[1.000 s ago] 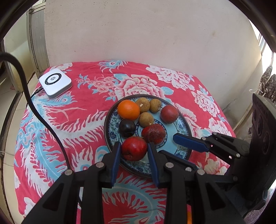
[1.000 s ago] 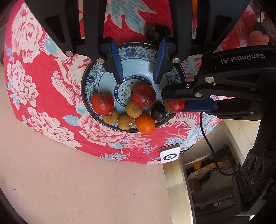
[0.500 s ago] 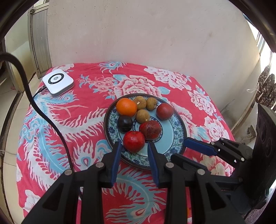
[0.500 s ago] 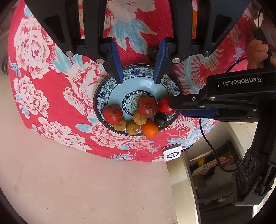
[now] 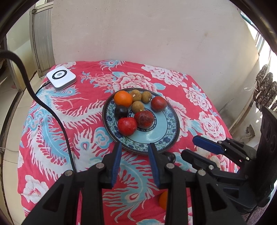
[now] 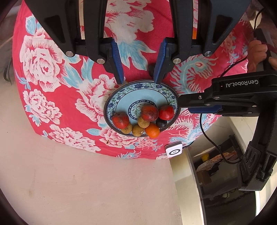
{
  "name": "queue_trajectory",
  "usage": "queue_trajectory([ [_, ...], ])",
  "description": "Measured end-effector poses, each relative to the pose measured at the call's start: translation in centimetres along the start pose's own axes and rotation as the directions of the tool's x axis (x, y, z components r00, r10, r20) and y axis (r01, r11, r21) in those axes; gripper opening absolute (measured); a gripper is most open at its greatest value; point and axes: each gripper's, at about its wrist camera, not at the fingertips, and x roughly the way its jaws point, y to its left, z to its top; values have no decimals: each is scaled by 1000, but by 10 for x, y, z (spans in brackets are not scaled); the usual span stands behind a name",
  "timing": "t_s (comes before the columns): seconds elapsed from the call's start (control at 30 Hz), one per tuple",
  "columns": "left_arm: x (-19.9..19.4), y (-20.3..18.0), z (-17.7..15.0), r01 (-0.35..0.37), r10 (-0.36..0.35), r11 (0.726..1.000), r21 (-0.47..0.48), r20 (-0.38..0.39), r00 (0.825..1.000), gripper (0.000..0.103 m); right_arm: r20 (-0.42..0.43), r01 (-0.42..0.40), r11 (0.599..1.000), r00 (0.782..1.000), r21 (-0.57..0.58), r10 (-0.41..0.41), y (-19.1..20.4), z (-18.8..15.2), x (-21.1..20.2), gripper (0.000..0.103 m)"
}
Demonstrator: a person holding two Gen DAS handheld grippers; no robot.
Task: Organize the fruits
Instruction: 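Withdraw both tools from the plate toward the last orange and plum, then grasp the orange with the left tool while the right tool moves toward the dark plum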
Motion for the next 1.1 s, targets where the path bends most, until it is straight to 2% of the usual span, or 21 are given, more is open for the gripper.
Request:
queue_trajectory([
  [0.5,-15,-16,-26,21,-21,1000,6,-30,999,33,5,26,999,1000,26,-26,6,-22,-27,37],
  [1.1,-27,-38,-54,62,-60,997,34,-55,997,33,-6,51,997,999,53,-50,5,-41,-39,37],
])
